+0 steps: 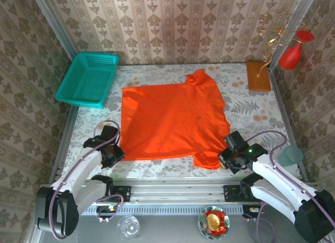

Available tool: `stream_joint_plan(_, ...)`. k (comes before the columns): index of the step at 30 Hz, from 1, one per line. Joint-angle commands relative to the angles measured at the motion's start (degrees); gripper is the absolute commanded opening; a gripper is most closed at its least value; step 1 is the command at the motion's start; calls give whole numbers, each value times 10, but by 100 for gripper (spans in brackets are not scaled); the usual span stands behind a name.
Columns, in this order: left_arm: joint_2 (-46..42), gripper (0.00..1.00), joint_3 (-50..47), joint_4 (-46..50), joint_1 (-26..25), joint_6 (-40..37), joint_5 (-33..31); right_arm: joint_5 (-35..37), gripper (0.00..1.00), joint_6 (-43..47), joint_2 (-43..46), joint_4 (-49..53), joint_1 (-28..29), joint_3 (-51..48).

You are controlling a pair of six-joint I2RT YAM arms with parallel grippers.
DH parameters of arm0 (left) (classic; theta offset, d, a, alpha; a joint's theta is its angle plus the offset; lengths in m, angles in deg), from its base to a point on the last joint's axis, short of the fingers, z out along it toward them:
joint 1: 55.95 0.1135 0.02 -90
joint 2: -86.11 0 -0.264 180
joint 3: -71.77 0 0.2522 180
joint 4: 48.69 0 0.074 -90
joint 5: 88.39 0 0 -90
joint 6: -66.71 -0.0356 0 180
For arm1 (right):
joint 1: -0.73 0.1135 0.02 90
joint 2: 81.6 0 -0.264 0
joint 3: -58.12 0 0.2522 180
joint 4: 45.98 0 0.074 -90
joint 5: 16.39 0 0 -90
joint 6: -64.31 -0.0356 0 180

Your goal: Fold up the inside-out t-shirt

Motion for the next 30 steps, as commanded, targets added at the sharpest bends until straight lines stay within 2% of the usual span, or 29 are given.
stream_joint_plan(1, 11, 31, -3, -12, -4, 16, -11, 20, 0, 1, 9, 28, 3, 17)
stream_joint_plan(13, 58, 19, -19, -72, 1, 7, 19, 30, 0, -5, 31, 47, 3, 19)
stream_joint_plan(15, 65, 20, -18, -71, 2, 7, 22, 31, 0, -5, 32, 49, 3, 20)
stream_joint_plan(20, 63, 30, -10, -49, 3, 8, 14, 34, 0, -7, 37, 55, 3, 20)
stream_joint_plan(28, 28, 31, -30, -32, -6, 21, 15, 38, 0, -8, 54, 67, 3, 19)
stream_joint_plan(30, 26, 25, -37, -40, -6, 19, 20, 37, 0, -6, 58, 69, 3, 18)
